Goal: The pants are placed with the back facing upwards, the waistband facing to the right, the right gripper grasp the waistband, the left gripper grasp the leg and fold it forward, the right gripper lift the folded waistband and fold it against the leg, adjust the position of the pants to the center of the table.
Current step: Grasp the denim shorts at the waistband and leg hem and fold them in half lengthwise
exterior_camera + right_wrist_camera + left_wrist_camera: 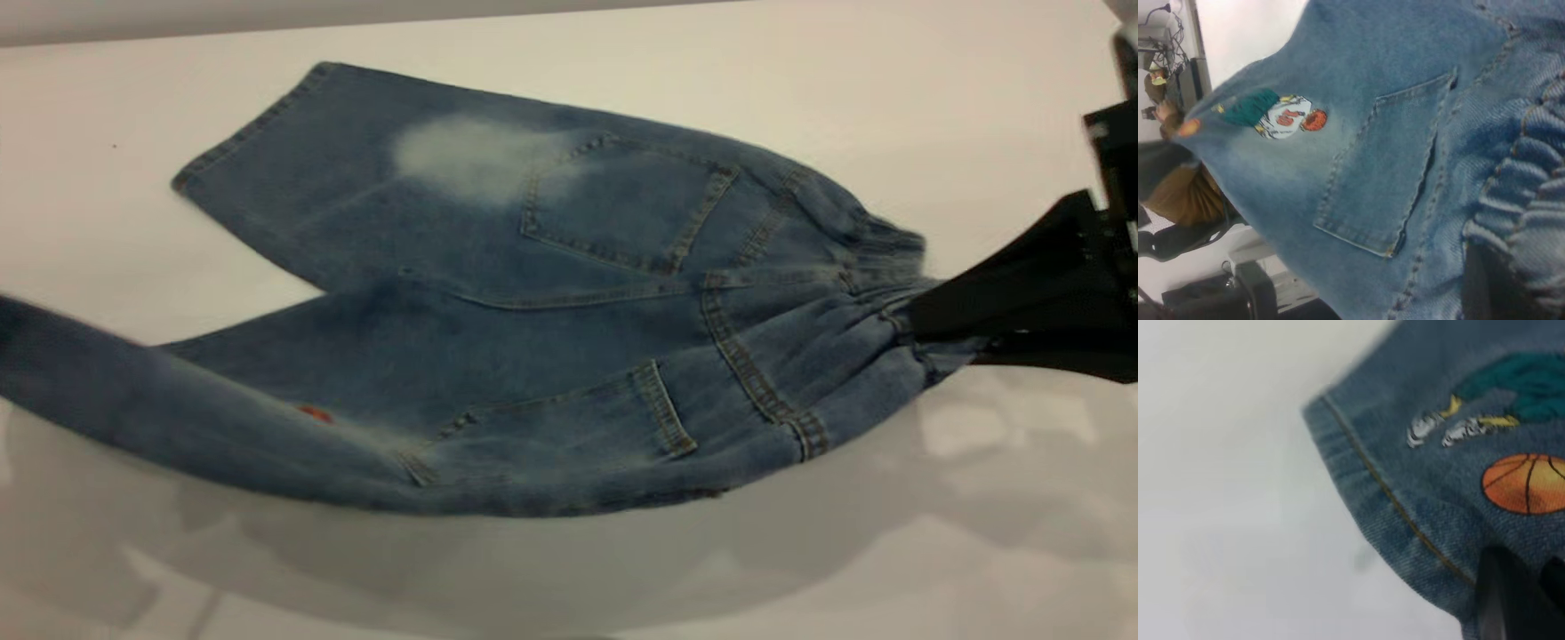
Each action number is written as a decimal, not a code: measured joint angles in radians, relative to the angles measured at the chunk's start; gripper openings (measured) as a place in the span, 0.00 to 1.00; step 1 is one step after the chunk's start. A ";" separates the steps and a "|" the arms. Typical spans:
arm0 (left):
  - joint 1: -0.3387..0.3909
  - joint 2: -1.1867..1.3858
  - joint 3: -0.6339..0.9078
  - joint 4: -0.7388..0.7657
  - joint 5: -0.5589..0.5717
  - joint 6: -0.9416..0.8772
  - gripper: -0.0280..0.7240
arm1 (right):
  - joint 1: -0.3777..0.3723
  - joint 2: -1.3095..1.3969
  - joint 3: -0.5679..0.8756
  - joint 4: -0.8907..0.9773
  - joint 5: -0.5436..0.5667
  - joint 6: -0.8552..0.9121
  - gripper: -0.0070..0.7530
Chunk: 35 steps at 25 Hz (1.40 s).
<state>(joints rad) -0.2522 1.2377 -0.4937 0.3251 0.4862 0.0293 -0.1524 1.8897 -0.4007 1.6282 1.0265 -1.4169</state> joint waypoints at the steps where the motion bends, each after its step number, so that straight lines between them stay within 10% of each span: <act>1: 0.000 -0.024 0.000 0.006 -0.005 -0.004 0.07 | 0.000 -0.029 0.012 0.006 0.002 0.010 0.06; 18: 0.000 0.419 -0.381 0.602 -0.214 -0.604 0.07 | 0.000 -0.098 -0.129 0.173 -0.220 0.539 0.06; 35: -0.005 0.816 -0.714 0.640 -0.327 -0.695 0.08 | 0.001 0.141 -0.344 0.186 -0.354 0.593 0.06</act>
<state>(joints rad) -0.2570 2.0536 -1.2076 0.9656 0.1592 -0.6655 -0.1514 2.0302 -0.7442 1.8140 0.6728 -0.8239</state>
